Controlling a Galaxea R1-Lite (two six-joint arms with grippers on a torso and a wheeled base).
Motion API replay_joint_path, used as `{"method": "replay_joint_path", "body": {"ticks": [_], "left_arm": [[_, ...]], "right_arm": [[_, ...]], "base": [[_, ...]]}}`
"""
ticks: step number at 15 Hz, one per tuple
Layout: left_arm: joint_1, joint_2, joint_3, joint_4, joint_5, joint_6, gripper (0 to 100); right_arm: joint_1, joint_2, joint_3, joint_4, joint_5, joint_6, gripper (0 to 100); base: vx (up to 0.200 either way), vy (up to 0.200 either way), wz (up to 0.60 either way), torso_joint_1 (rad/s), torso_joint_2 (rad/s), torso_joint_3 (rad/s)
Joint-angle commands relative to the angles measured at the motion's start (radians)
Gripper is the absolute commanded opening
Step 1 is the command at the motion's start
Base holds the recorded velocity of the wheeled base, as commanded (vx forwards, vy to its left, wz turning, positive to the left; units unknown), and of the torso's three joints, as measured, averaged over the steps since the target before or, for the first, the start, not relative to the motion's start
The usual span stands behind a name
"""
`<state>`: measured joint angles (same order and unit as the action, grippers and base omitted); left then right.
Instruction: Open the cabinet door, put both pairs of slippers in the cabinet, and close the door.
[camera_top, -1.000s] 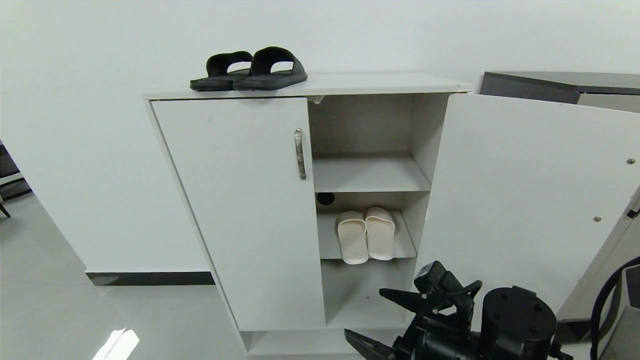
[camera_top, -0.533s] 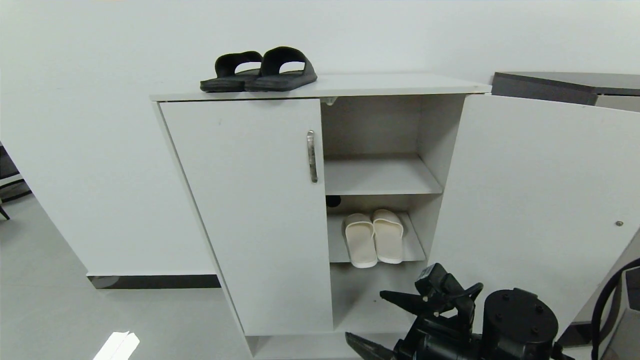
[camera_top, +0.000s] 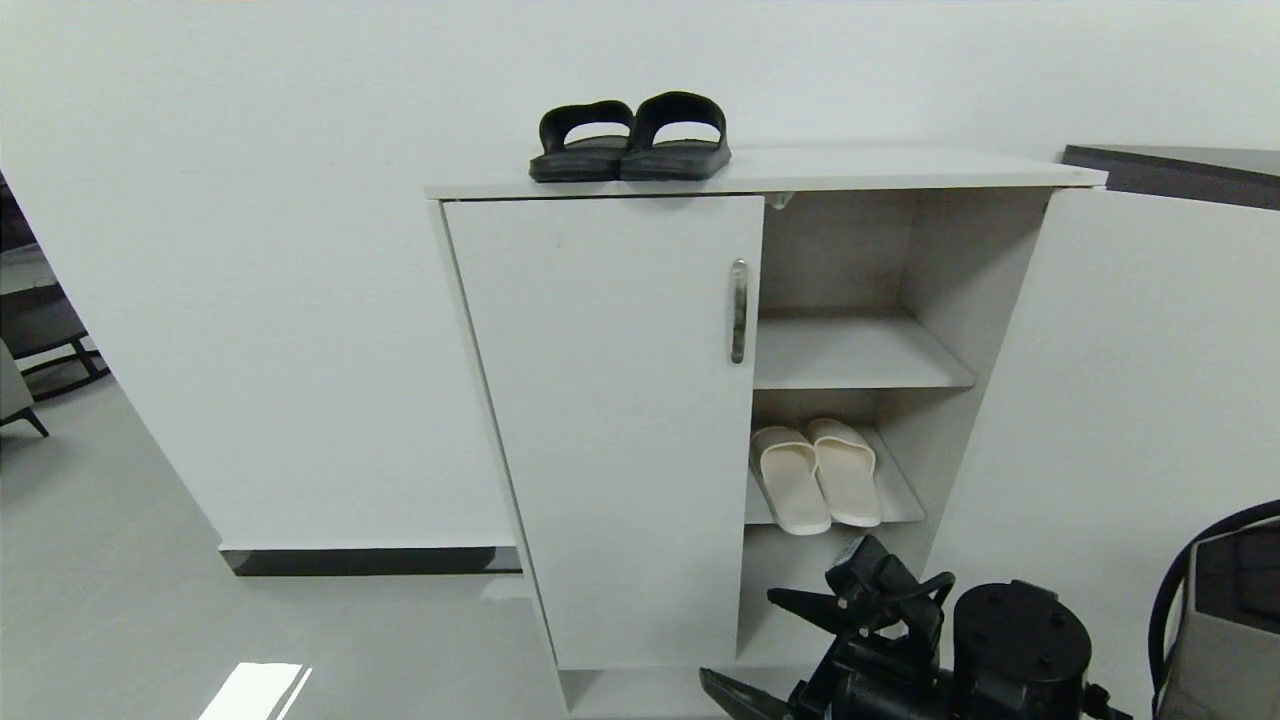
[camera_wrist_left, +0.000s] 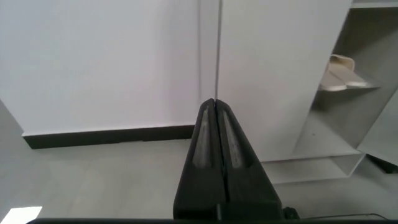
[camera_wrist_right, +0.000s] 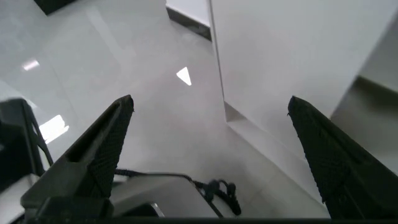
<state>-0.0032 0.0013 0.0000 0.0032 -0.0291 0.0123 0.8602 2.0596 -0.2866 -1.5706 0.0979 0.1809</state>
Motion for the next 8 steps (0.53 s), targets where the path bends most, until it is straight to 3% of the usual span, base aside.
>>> {"method": "replay_joint_path", "body": {"ticks": [1,6,8], "left_arm": [[0.000,0.002,0.000,0.000,0.000,-0.002,0],[0.000,0.000,0.000,0.000,0.000,-0.002,0],[0.000,0.002,0.000,0.000,0.000,-0.002,0]], "right_arm": [[-0.001,0.011,0.014,0.000,0.002,-0.021,100],[-0.004,0.010,0.024,0.000,0.008,-0.026,100],[-0.004,0.011,0.024,0.000,0.008,-0.026,100]], "base": [[0.000,0.200,0.00,-0.002,0.00,0.002],[0.000,0.200,0.00,0.004,0.00,0.001],[0.000,0.000,0.00,0.000,0.00,0.000]]}}
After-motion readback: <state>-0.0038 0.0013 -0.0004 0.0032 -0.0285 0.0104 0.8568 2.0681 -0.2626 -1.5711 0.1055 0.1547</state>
